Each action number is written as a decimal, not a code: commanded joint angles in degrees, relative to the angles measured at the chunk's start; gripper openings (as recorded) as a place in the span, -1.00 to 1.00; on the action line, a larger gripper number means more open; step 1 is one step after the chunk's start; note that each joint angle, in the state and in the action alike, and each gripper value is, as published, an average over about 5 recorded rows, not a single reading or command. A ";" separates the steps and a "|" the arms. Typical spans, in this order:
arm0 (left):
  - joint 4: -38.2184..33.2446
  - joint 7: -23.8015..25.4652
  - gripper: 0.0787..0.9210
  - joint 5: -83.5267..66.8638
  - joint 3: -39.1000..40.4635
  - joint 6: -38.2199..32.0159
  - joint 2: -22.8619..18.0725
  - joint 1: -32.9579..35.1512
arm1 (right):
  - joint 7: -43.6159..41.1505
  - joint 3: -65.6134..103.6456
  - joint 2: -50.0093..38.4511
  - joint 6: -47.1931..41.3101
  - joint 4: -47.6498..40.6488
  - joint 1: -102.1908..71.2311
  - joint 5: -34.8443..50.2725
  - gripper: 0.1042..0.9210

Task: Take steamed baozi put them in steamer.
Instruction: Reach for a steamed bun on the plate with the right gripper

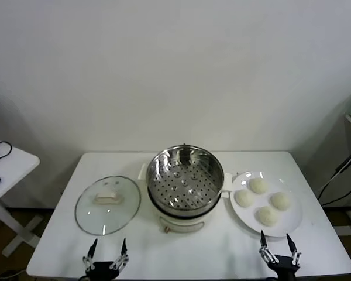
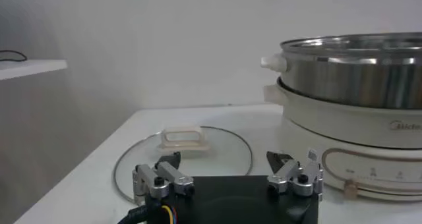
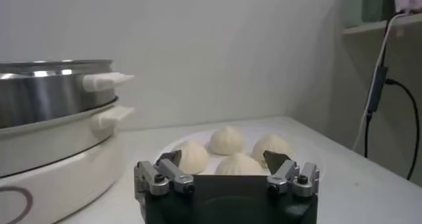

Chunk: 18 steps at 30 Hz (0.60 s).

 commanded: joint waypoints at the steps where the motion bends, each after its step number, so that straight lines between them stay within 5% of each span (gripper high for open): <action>1: 0.01 -0.03 0.77 0.16 0.05 -0.02 0.19 -0.02 | -0.72 4.12 -1.00 -9.99 3.13 4.01 -1.10 0.76; 13: 0.41 -0.24 0.77 1.37 0.16 -0.51 1.02 -0.81 | -16.27 1.09 -30.07 -38.88 -4.32 33.19 2.83 0.76; 18: 0.71 -0.30 0.77 2.29 0.15 -0.93 1.59 -1.02 | -31.01 -10.31 -43.41 -42.18 -11.55 42.66 -6.19 0.76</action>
